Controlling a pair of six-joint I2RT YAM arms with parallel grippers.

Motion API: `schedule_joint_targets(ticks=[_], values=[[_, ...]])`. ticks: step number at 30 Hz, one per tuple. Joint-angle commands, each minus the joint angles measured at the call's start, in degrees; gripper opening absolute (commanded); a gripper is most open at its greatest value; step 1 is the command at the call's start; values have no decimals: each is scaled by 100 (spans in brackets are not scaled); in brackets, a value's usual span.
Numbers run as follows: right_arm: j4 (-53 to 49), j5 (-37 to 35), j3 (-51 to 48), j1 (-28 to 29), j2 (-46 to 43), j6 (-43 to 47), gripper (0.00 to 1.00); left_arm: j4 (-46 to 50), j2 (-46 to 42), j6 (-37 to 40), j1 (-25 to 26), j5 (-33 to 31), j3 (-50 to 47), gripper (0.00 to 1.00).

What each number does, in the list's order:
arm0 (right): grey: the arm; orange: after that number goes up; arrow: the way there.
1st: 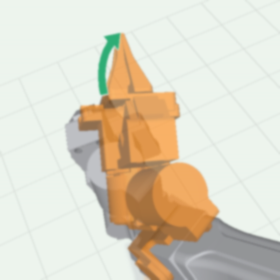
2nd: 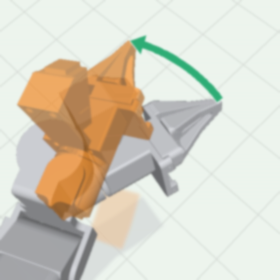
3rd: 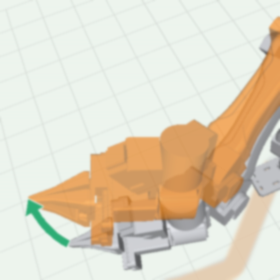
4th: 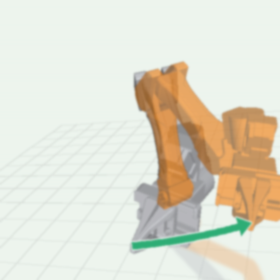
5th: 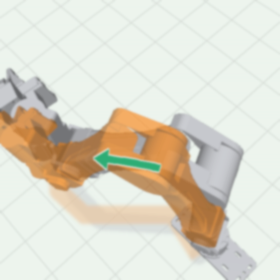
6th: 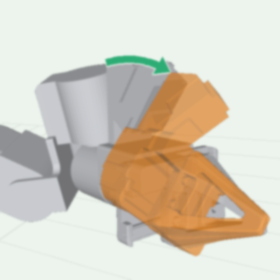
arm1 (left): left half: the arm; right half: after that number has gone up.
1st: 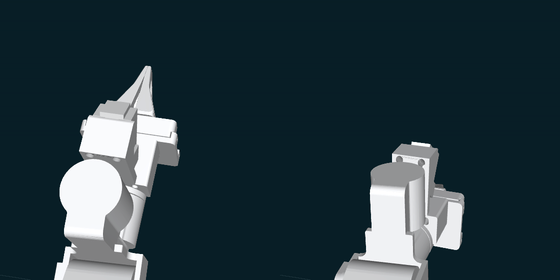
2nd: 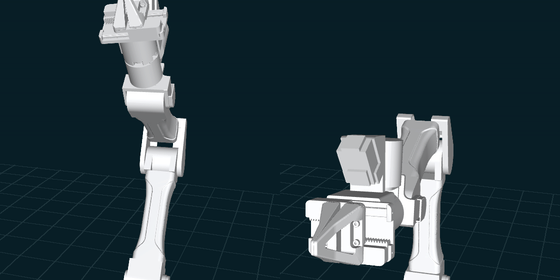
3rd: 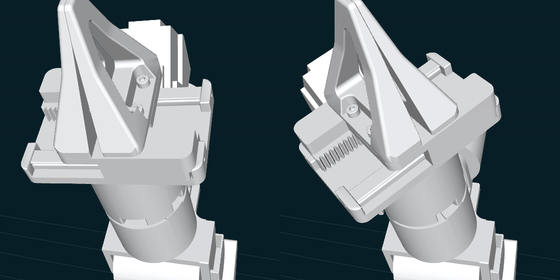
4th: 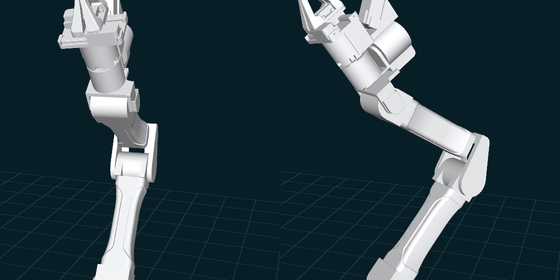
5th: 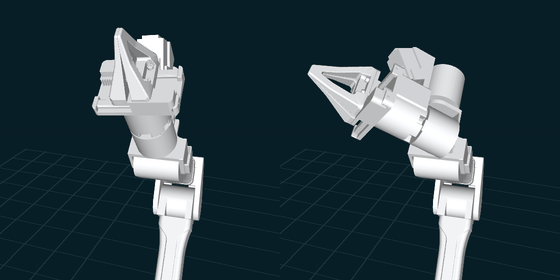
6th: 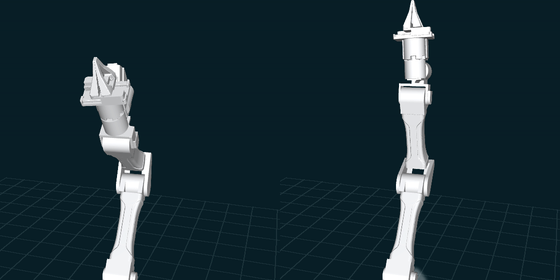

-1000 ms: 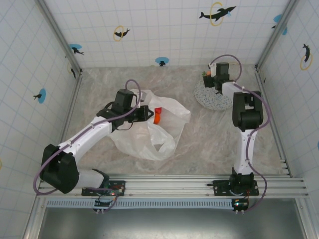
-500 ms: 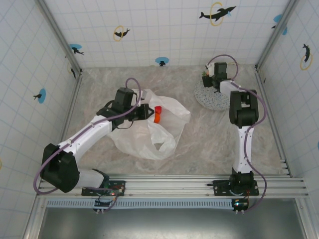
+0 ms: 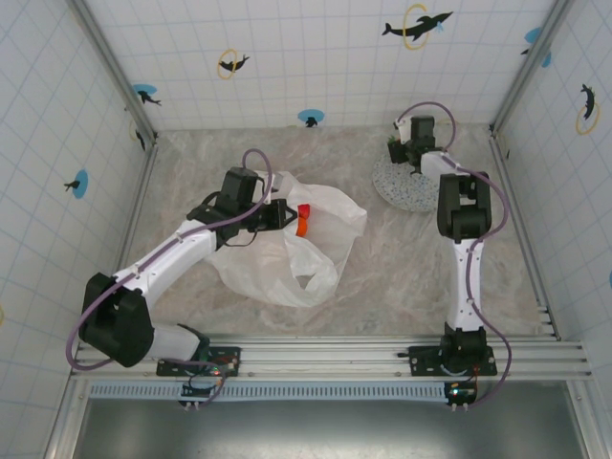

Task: Place the fruits into the plastic bag

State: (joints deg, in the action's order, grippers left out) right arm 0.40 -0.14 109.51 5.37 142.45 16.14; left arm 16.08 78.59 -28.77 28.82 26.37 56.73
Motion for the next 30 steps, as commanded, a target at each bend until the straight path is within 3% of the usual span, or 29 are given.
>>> schedule_joint_targets(ticks=[1, 13, 23, 30], values=[[-106, 113, 323, -44, 209, 65, 76, 35, 54, -83, -34, 96, 190, 0], [-487, 139, 449, -101, 172, 68, 62, 48, 27, -107, -34, 96, 163, 0], [-479, 232, -344, -193, -316, 51, 66, 40, -113, -121, -36, 114, 66, 0], [-395, 410, -627, -220, -567, -47, 55, 28, -133, -142, -34, 129, 30, 0]])
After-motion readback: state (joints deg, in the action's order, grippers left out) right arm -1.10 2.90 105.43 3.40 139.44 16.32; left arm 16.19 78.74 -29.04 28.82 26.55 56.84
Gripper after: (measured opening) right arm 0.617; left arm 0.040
